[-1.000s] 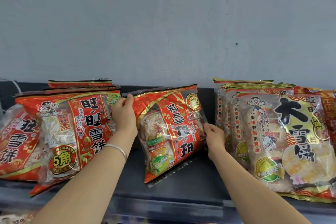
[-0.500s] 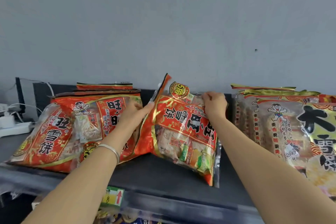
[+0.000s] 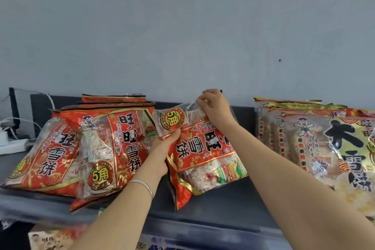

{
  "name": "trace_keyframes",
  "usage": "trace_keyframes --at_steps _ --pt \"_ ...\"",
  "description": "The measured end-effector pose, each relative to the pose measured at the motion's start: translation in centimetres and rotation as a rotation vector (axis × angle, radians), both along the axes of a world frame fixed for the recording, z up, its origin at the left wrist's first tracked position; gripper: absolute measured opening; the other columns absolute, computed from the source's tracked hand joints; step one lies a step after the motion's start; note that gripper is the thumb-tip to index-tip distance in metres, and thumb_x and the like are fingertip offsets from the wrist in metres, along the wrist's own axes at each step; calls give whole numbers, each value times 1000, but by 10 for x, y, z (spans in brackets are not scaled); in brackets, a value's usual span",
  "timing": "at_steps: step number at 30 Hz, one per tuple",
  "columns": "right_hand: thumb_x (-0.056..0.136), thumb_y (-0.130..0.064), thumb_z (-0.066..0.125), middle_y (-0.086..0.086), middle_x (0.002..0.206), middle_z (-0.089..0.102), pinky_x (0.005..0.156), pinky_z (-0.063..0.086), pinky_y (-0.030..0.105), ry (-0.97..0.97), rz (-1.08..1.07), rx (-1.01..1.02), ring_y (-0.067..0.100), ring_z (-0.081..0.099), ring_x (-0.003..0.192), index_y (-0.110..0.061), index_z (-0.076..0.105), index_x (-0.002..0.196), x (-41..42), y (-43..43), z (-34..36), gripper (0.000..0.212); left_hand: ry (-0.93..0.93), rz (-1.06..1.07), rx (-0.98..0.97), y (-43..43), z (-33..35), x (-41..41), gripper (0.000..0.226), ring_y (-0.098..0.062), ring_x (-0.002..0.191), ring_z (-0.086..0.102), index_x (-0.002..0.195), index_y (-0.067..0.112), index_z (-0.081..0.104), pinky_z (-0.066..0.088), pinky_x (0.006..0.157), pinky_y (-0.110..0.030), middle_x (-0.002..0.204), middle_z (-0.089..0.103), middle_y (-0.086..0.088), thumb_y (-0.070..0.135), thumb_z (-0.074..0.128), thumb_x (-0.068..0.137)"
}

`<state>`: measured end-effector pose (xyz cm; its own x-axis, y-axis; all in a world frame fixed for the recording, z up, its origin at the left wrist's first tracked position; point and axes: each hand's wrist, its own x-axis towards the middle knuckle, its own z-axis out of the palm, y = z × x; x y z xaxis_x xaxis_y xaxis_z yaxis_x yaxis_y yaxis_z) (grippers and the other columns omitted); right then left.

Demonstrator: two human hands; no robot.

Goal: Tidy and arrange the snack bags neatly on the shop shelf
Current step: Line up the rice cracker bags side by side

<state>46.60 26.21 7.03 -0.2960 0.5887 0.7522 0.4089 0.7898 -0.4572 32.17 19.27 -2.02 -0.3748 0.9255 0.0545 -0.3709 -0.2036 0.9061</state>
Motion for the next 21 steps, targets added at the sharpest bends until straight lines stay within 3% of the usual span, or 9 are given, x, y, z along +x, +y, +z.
trace_keyframes --at_steps 4,8,11,13,14,15,17,19,21 --pt "93 -40 54 7 143 39 104 41 40 47 -238 -30 25 47 125 -22 48 137 16 11 -8 47 -232 70 79 12 -11 13 45 -30 93 68 118 17 60 55 75 -42 106 70 -10 25 77 76" --pt "88 -55 54 13 152 27 113 25 51 103 -575 -164 30 25 141 -20 28 148 40 12 -35 74 -454 110 117 25 -12 25 66 -33 98 66 124 21 54 52 85 -56 113 67 -9 39 81 66" --pt "81 -57 64 14 156 16 111 28 55 340 -412 -557 35 23 142 -24 4 153 45 10 -56 99 -519 24 194 31 -12 39 84 -34 104 65 129 22 51 50 86 -59 120 65 -9 49 83 55" --pt "67 -52 80 13 149 34 103 40 56 667 -127 -943 37 43 131 -29 5 152 45 13 -71 115 -511 -28 209 35 -17 49 80 -33 108 63 131 26 50 49 89 -58 123 64 -8 51 79 61" --pt "57 -50 87 12 139 48 96 45 57 776 -5 -1120 37 55 119 -30 17 149 45 12 -77 118 -496 -52 197 37 -20 53 77 -33 110 62 131 27 50 48 90 -58 124 64 -8 51 77 64" --pt "49 -47 91 12 126 60 90 49 57 834 85 -1225 37 63 106 -26 32 143 48 11 -82 113 -472 -84 186 40 -25 55 77 -33 111 62 132 27 49 48 92 -57 124 63 -8 53 76 64" --pt "58 -39 89 10 109 69 86 52 56 894 124 -1212 34 69 93 -19 49 127 53 15 -92 81 -412 -135 122 44 -33 55 79 -32 111 62 132 25 48 48 93 -55 124 63 -9 54 75 63" --pt "73 -29 82 9 107 69 88 53 53 950 59 -1062 30 69 91 -17 52 120 58 23 -99 57 -352 -161 -39 42 -40 54 67 -32 107 62 126 17 50 50 91 -51 120 64 -12 48 72 71" --pt "78 -22 79 8 110 68 88 54 50 958 7 -883 26 68 94 -19 51 119 61 30 -102 50 -233 -192 -243 37 -45 53 50 -34 97 60 120 7 51 52 84 -46 114 61 -19 39 66 85"
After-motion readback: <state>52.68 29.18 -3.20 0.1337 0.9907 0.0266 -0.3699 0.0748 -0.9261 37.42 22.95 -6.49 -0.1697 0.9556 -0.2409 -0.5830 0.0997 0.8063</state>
